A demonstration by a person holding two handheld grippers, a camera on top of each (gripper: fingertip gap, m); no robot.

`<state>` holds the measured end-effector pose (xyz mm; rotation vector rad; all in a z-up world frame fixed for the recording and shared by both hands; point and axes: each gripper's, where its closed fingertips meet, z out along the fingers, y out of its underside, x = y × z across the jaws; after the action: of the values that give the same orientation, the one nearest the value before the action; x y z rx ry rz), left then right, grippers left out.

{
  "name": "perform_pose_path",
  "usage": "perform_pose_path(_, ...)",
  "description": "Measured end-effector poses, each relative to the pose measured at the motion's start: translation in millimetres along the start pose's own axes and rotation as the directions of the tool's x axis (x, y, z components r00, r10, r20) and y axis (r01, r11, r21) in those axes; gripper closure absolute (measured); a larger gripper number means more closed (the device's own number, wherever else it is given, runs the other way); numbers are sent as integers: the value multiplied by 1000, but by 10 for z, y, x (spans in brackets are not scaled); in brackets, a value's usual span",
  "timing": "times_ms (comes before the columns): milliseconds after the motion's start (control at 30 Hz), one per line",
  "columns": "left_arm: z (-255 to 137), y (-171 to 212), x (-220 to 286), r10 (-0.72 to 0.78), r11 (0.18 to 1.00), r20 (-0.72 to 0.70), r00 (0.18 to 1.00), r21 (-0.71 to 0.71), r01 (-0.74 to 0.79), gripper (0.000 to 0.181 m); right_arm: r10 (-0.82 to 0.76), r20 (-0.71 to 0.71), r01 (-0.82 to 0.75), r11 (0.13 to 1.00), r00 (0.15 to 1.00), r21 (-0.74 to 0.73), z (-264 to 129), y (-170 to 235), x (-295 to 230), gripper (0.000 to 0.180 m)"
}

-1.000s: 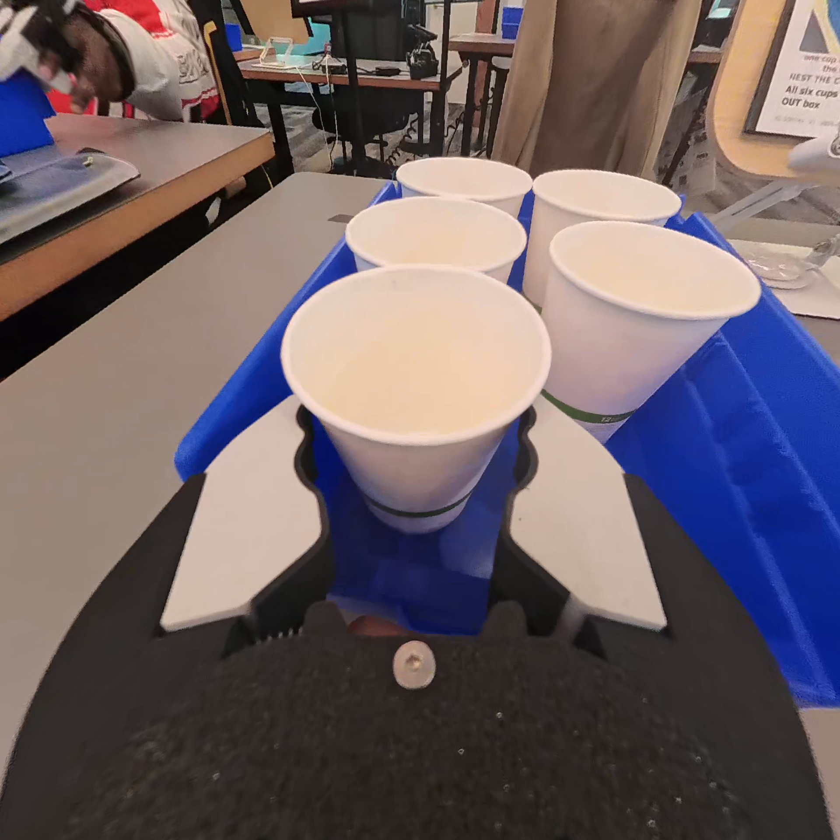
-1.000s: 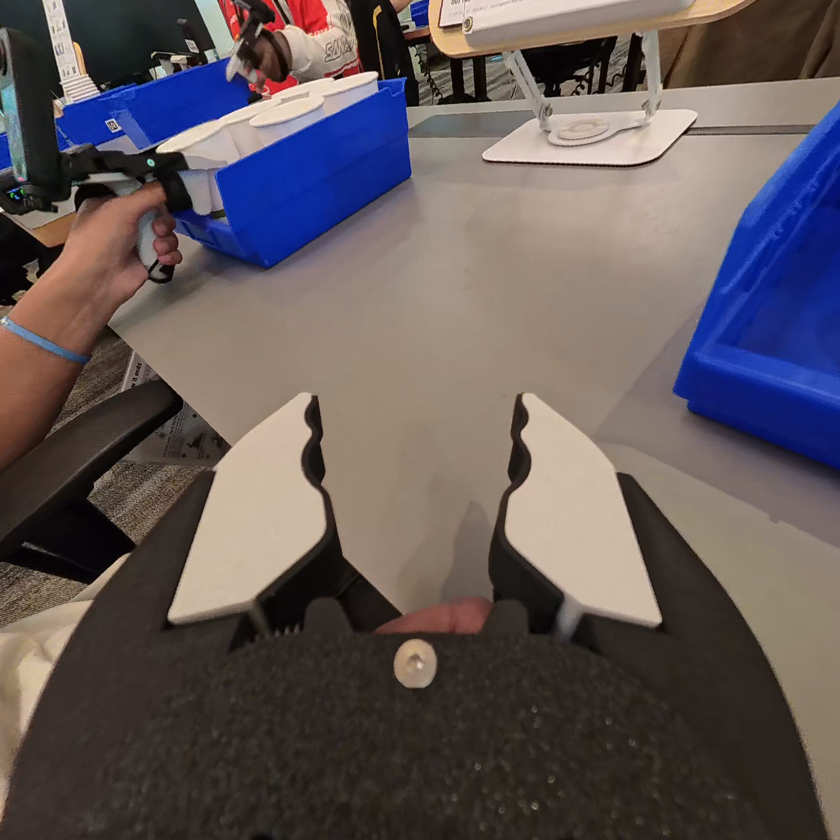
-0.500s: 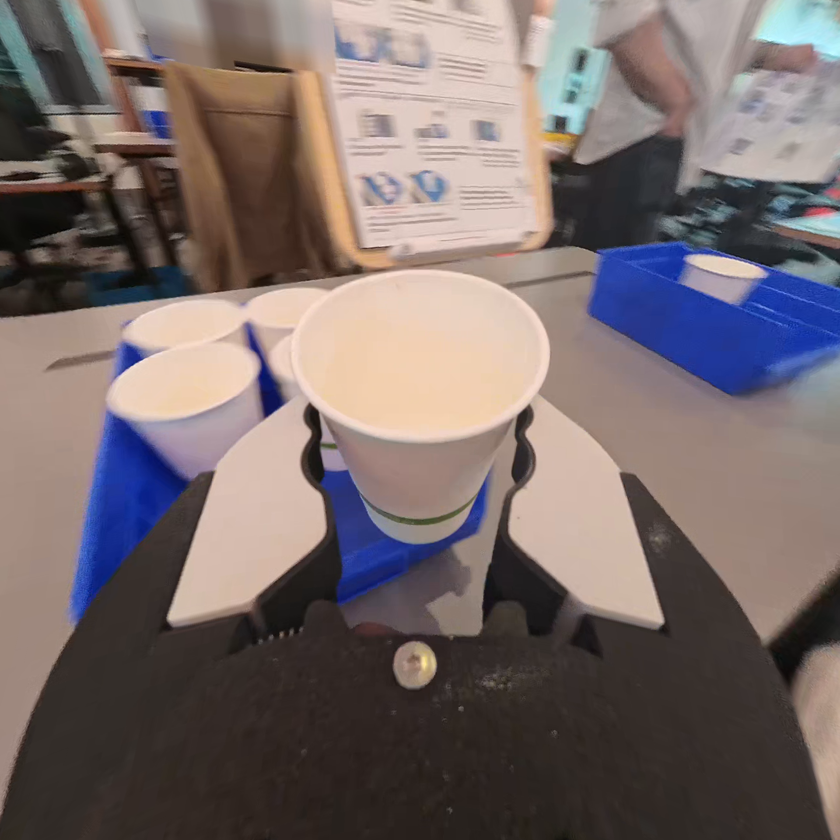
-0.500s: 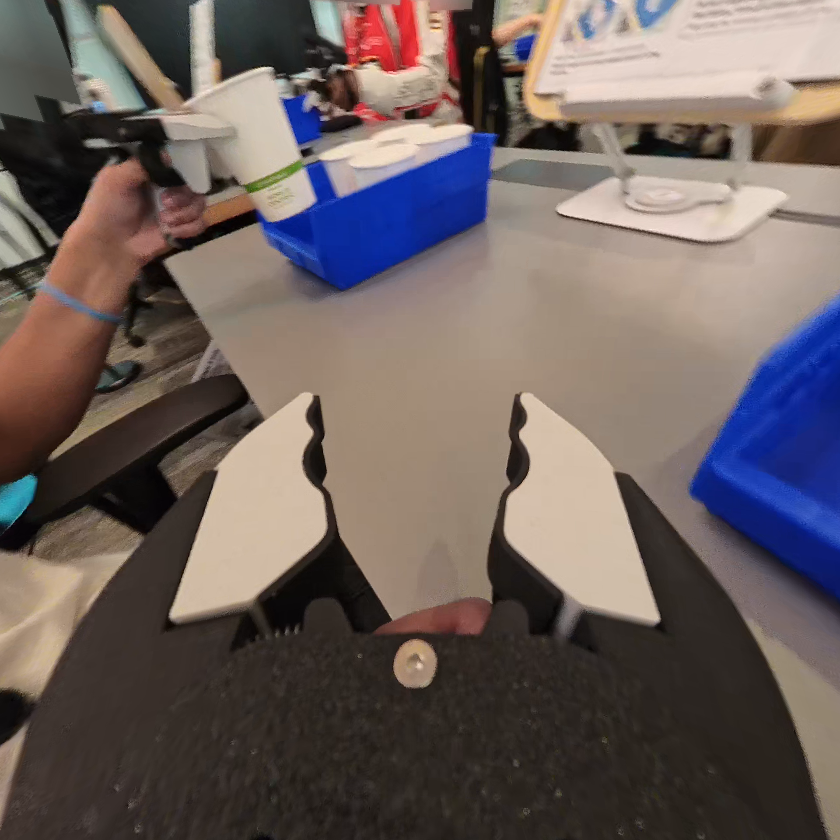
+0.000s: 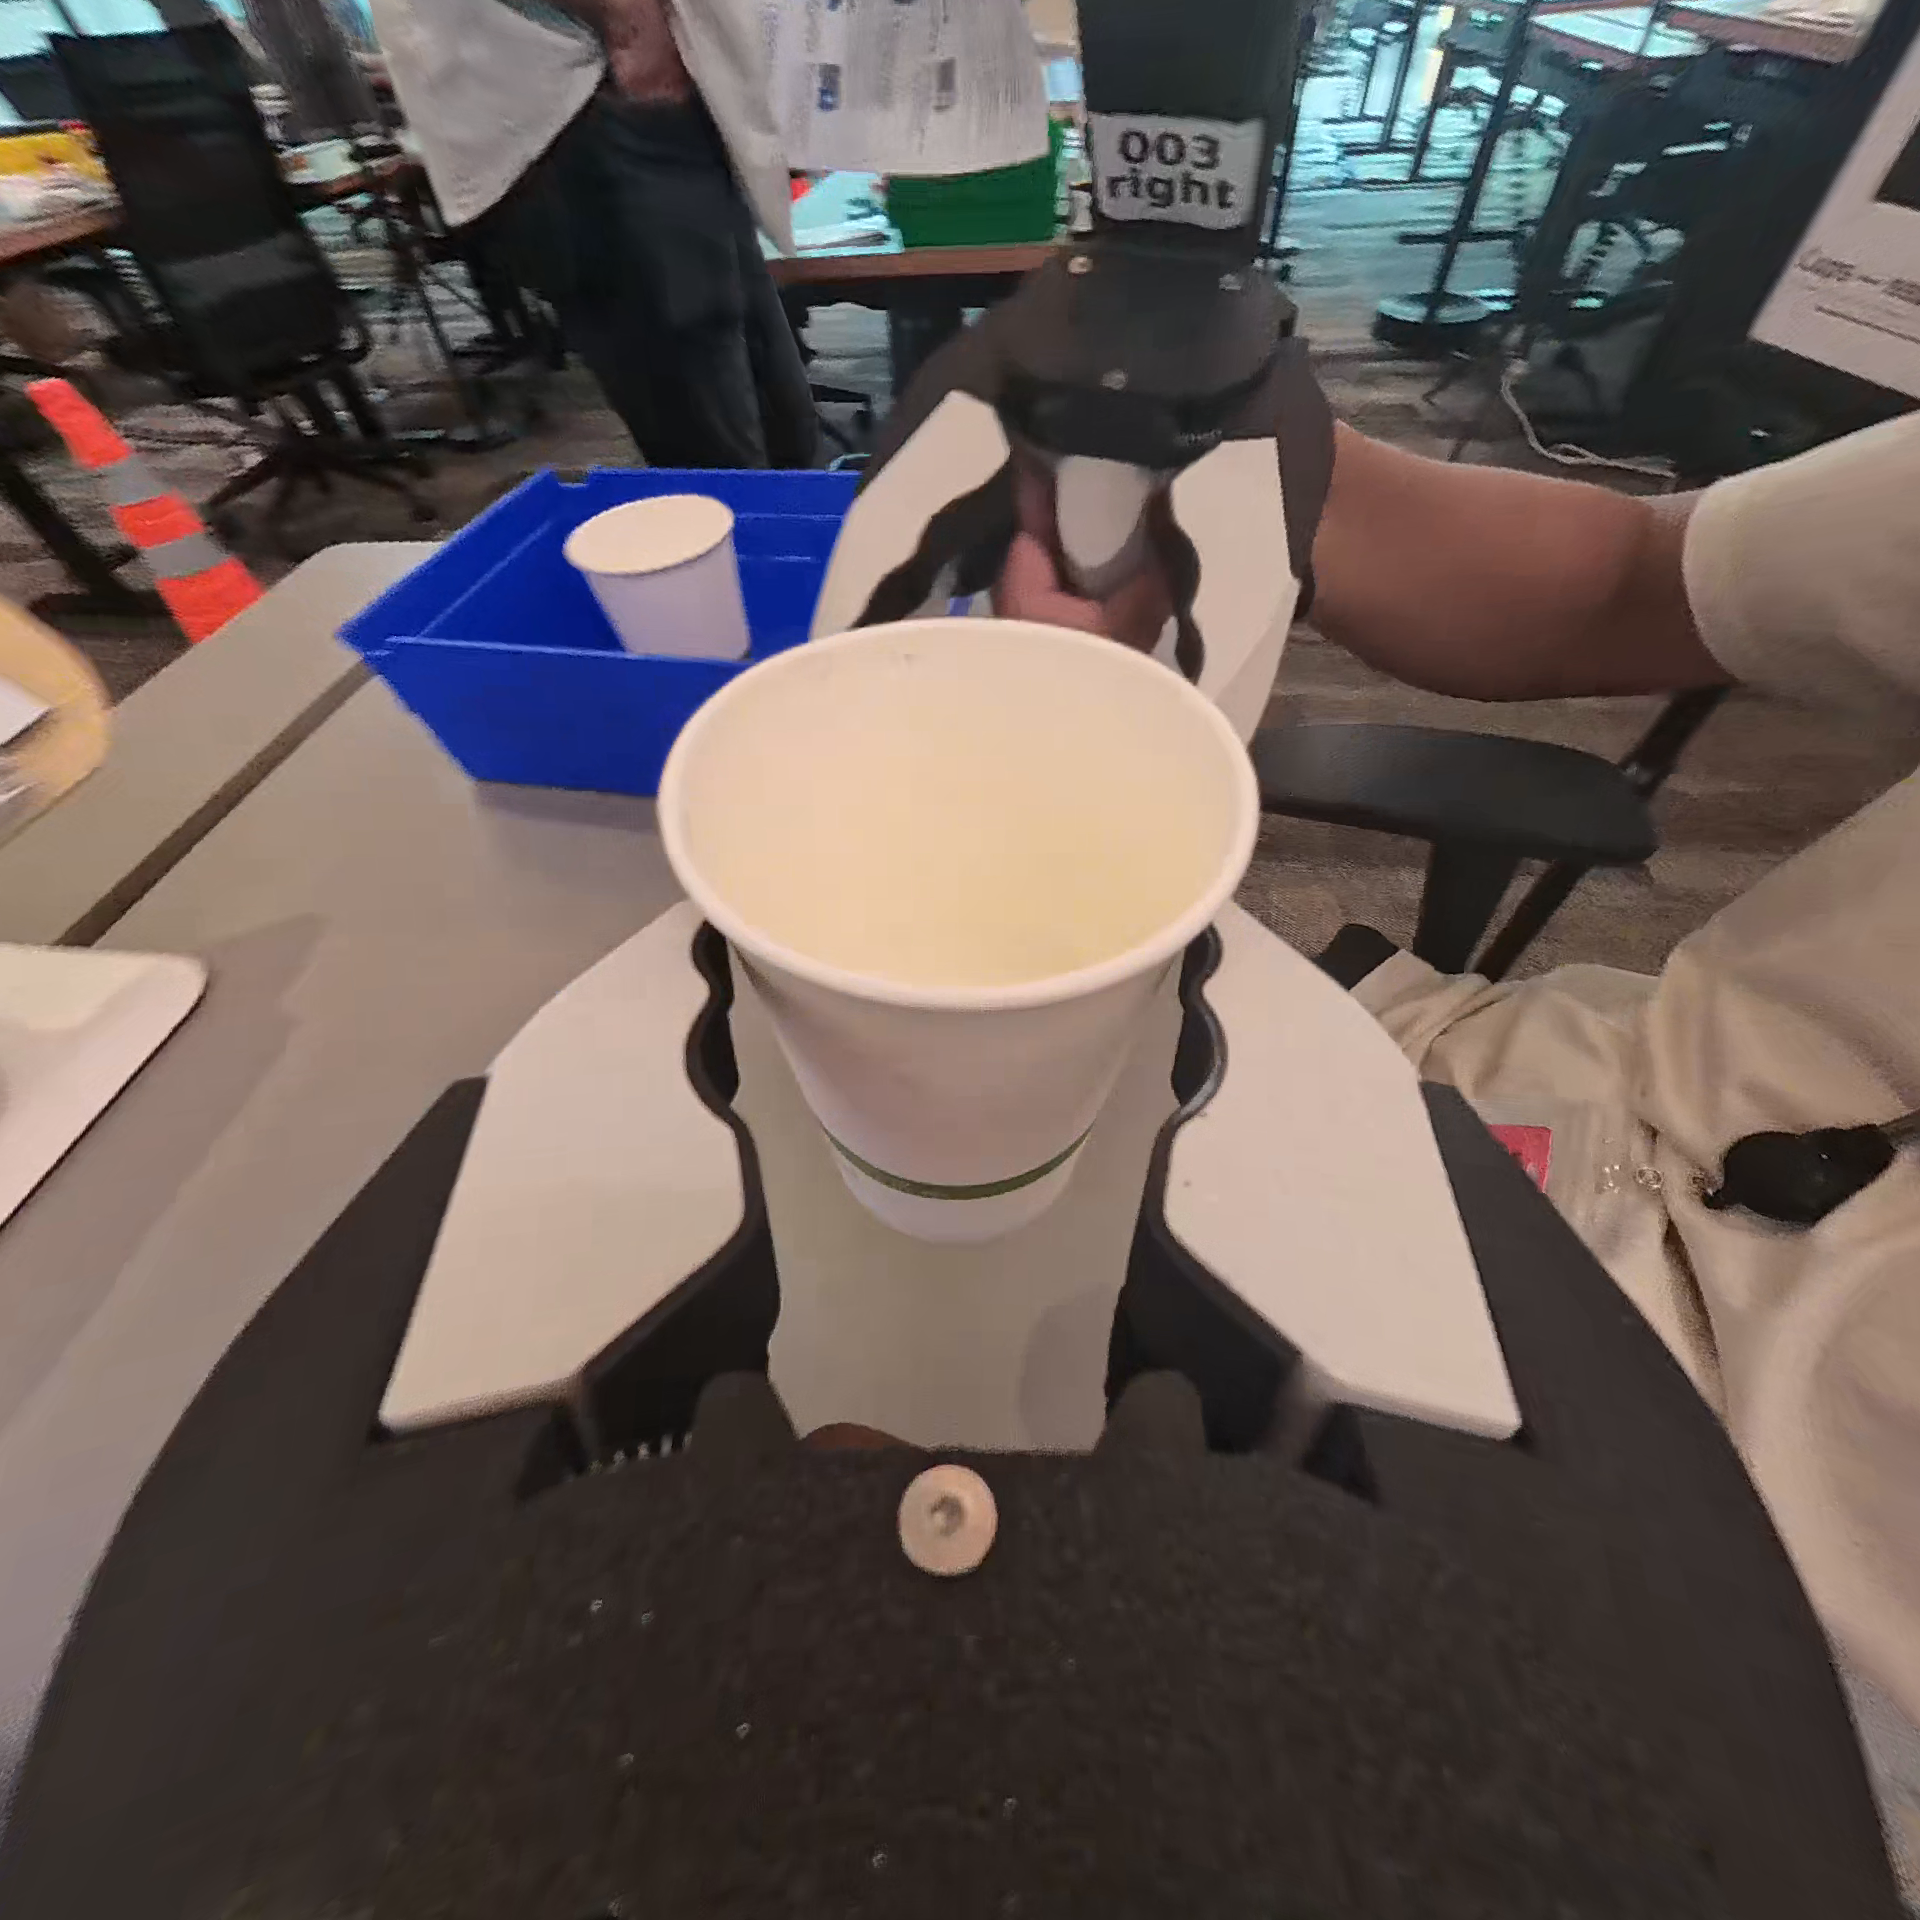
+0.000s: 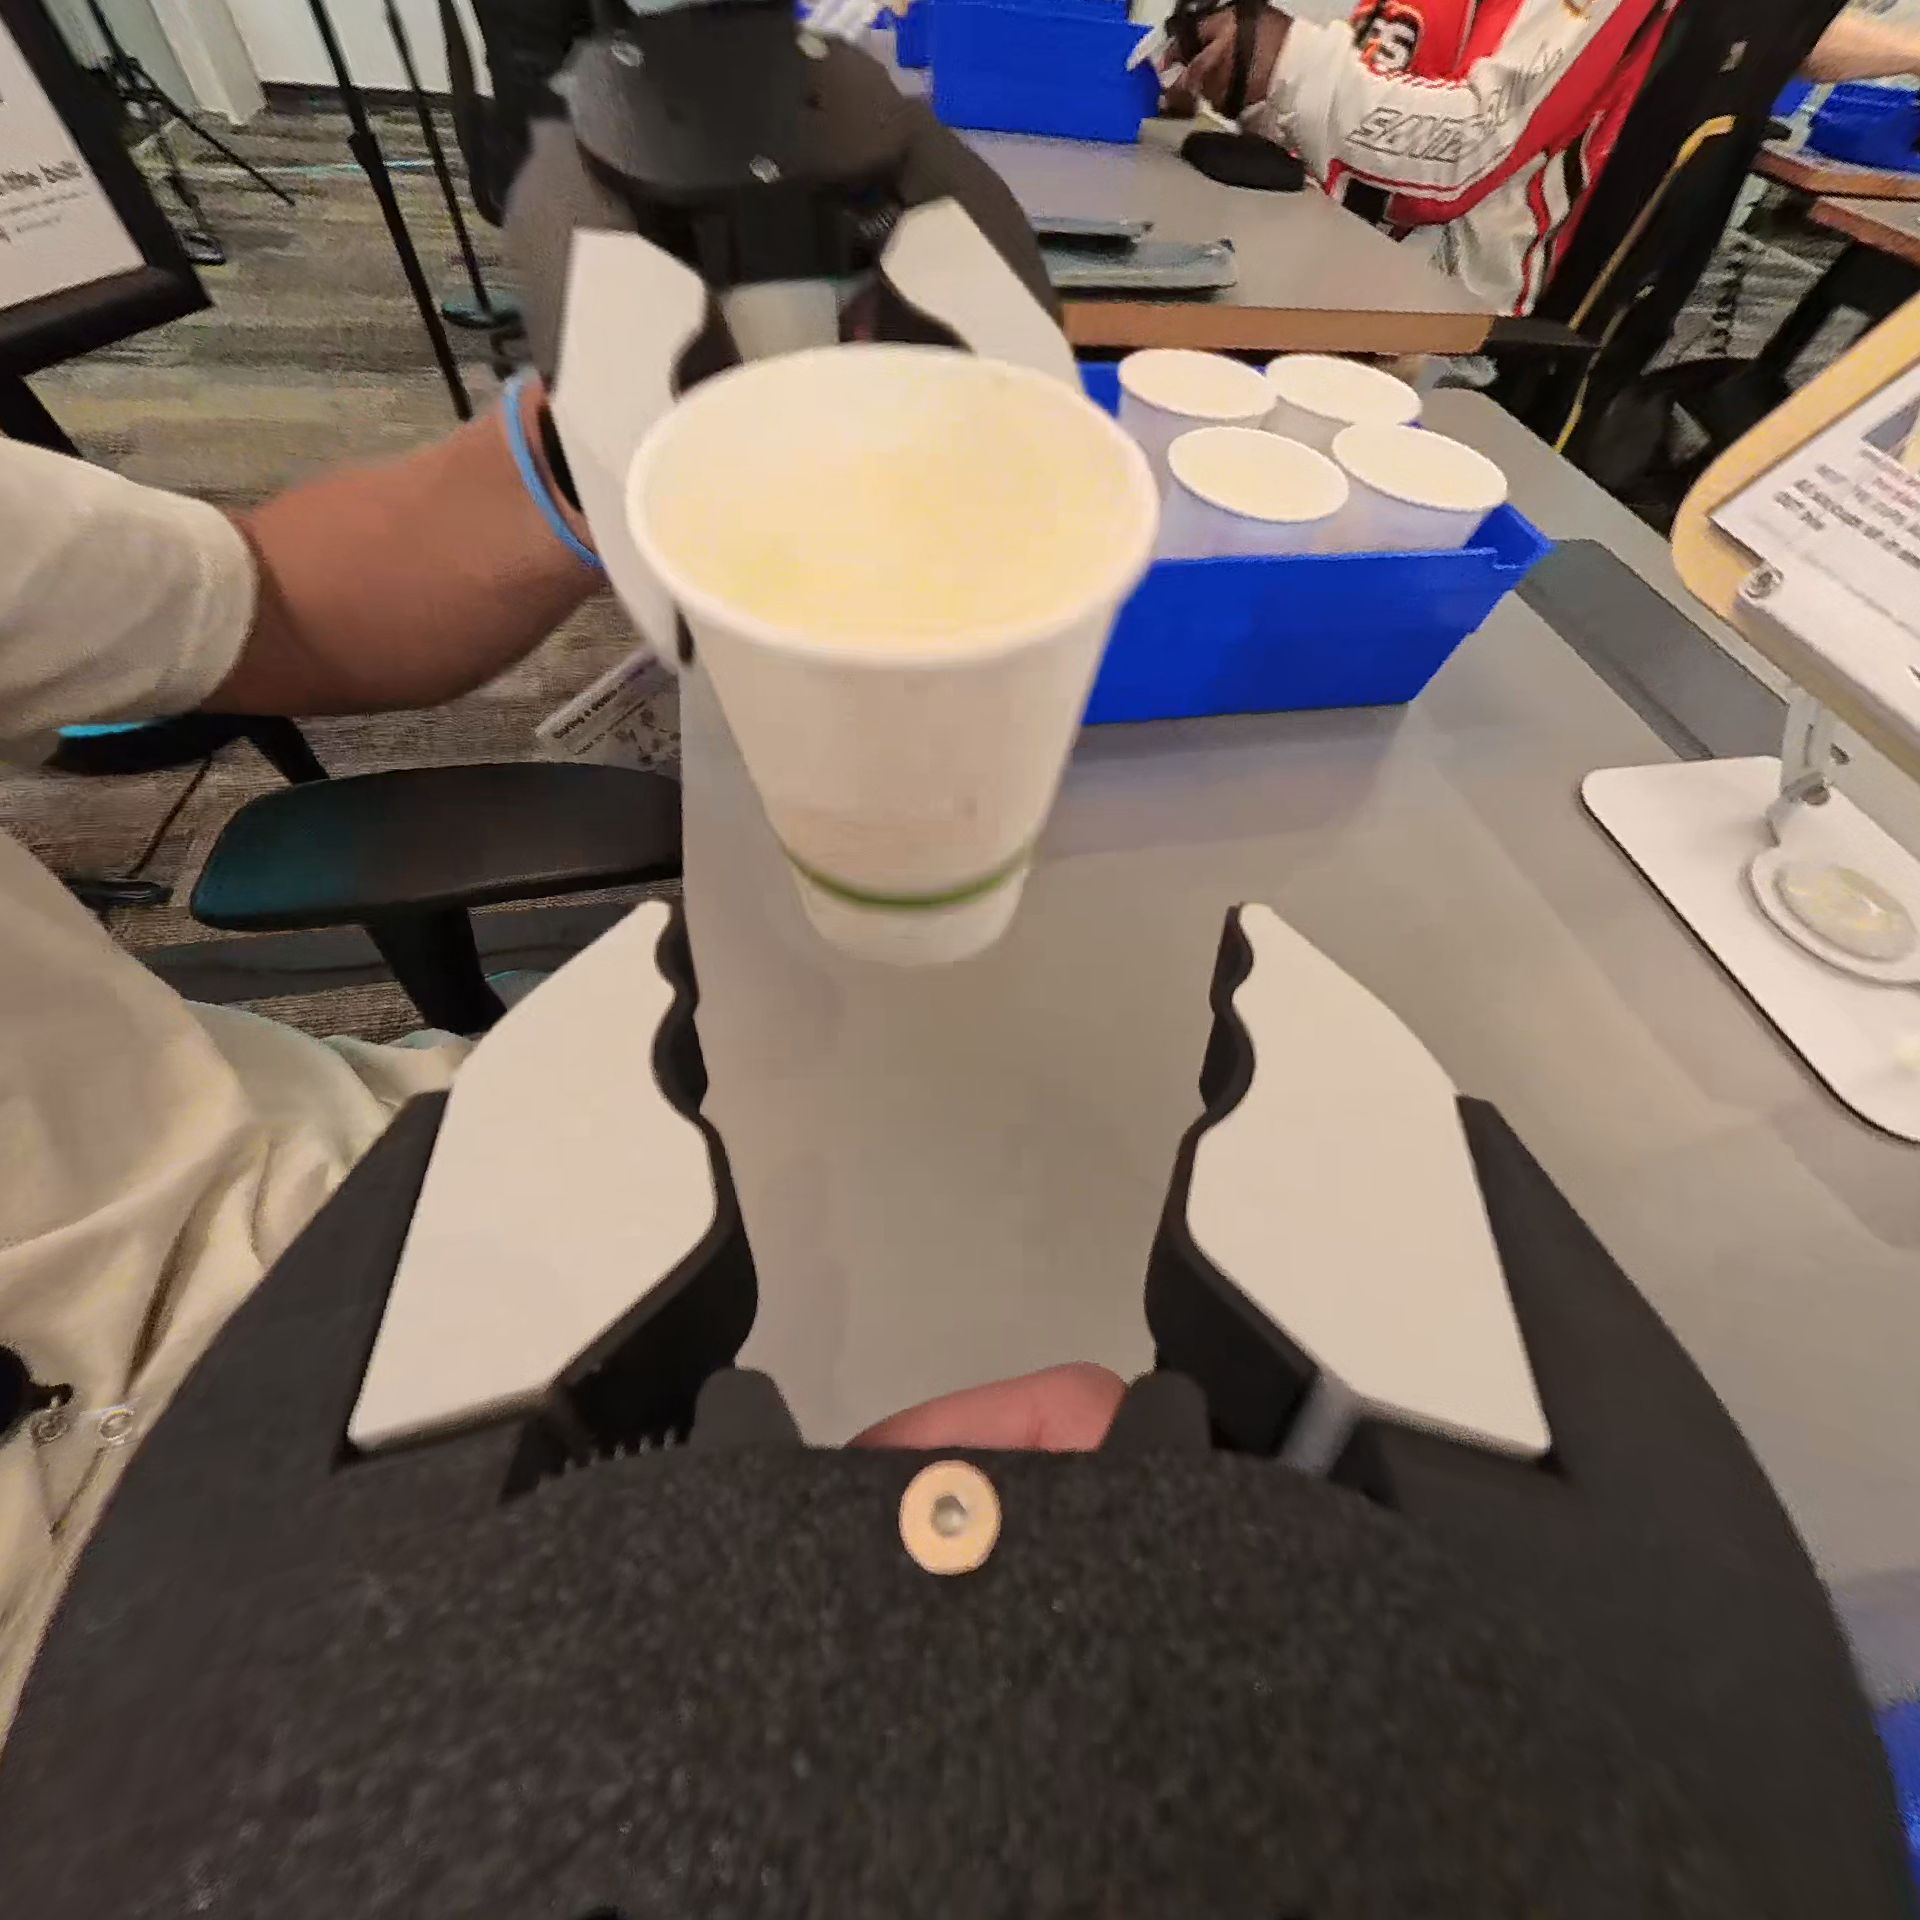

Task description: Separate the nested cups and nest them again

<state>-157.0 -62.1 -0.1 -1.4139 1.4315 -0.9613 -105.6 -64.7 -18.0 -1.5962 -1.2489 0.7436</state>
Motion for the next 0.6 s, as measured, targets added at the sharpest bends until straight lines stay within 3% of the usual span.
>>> perform_pose_path(367,645,78,136,3,995,-166,986,-102,-20,98,1,32,-1,1000,999,-10,-20,90,2,87)
perform_pose_path(600,683,80,139,-12,997,-124,992,-83,1,99,-6,-1,6,1000,1000,6,-71,120,30,90)
